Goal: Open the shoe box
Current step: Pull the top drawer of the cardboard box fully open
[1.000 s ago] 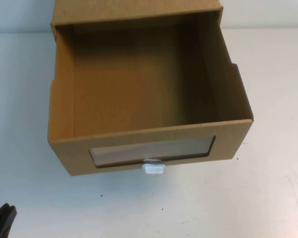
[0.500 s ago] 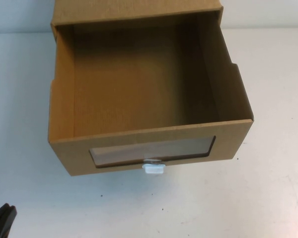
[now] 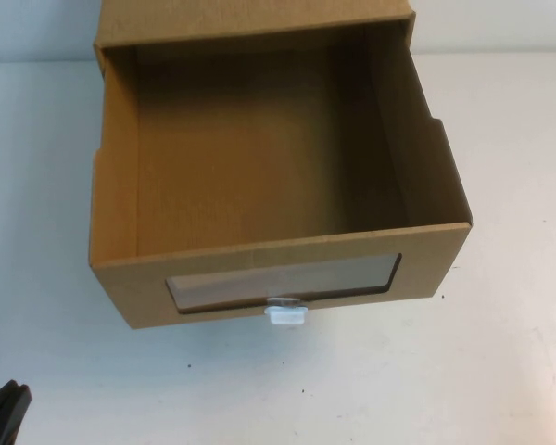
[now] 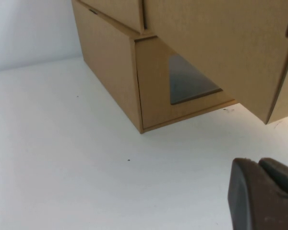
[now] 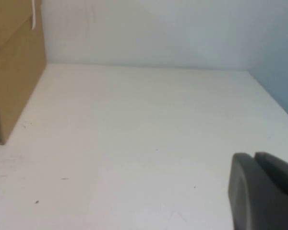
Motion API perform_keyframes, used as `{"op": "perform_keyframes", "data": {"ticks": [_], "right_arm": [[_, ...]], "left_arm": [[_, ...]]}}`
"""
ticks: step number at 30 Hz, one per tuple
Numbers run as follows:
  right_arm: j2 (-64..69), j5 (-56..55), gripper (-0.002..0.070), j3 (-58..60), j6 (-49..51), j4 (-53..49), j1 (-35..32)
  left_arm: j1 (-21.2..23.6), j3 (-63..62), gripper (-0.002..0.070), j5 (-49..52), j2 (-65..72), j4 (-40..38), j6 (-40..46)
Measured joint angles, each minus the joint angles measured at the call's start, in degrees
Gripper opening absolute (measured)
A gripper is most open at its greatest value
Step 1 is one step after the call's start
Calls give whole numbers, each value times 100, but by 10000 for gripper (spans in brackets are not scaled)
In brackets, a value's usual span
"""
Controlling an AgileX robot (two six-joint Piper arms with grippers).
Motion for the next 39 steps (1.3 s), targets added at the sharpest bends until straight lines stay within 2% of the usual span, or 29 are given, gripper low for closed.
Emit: {"op": "perform_keyframes", "data": {"ticks": [5,14,39], "right_arm": [[-439,102,-14,336,0,19,-56],[-449,1238,-13,336,0,302,-56],[-449,1292,-14,336,0,369,-56]], "left_arm": [[0,0,-5,0,0,0,0],[0,0,-5,0,0,0,0],[0,0,-5,0,0,0,-11]]}}
